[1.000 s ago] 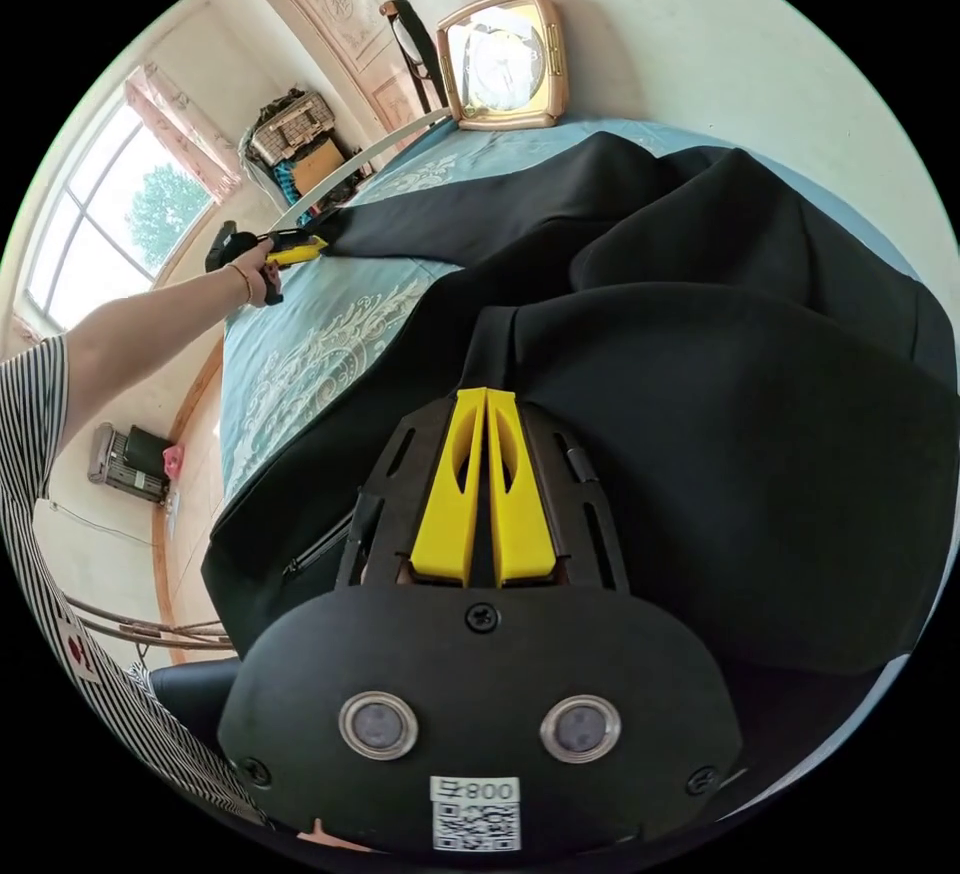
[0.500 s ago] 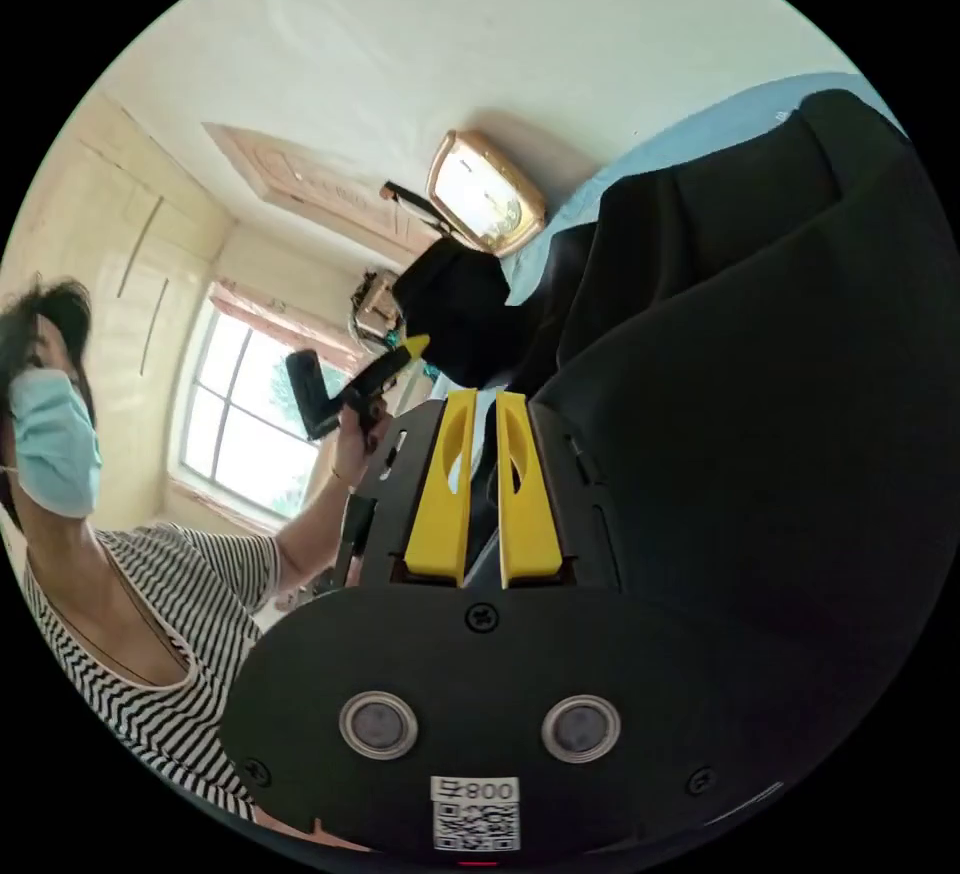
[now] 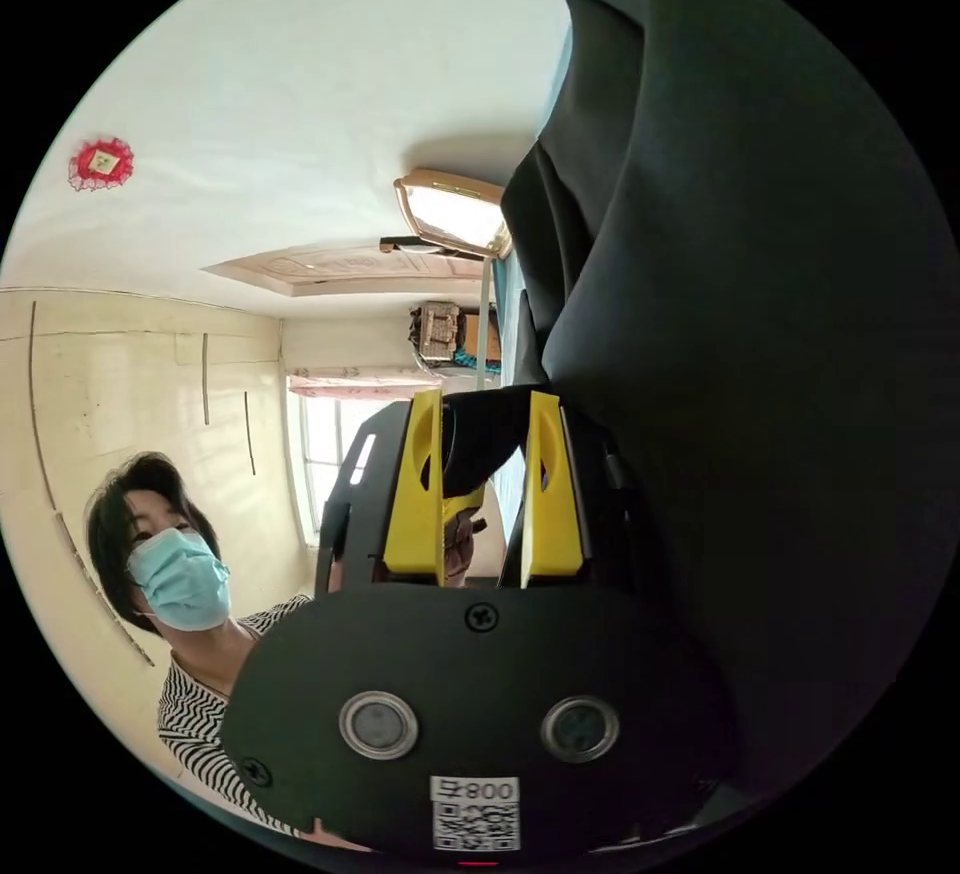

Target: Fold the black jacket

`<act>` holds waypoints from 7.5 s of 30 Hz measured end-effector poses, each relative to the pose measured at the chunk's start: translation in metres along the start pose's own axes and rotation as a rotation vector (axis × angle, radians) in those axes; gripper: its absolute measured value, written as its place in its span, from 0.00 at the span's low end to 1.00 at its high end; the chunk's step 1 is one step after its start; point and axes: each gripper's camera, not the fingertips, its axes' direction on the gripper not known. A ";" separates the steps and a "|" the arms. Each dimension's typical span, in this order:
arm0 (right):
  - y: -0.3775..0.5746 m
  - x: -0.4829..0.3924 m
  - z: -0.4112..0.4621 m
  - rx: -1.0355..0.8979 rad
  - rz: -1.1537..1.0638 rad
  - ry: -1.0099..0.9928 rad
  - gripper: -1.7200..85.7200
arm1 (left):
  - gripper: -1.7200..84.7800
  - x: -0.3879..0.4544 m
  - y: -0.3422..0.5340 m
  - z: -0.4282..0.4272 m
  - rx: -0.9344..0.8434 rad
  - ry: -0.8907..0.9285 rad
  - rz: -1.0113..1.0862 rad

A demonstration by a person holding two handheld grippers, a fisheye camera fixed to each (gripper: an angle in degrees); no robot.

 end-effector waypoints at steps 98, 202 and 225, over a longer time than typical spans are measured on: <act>0.246 -0.177 0.172 -0.031 -0.428 1.117 0.02 | 0.02 -0.066 0.090 0.139 -0.111 0.294 -0.704; 0.805 -0.326 -0.168 0.209 -0.207 0.080 0.03 | 0.05 0.061 0.574 -0.154 0.490 1.252 -1.306; 0.414 -0.239 -0.212 0.225 0.018 0.302 0.04 | 0.05 -0.127 0.345 0.084 0.156 1.086 -1.477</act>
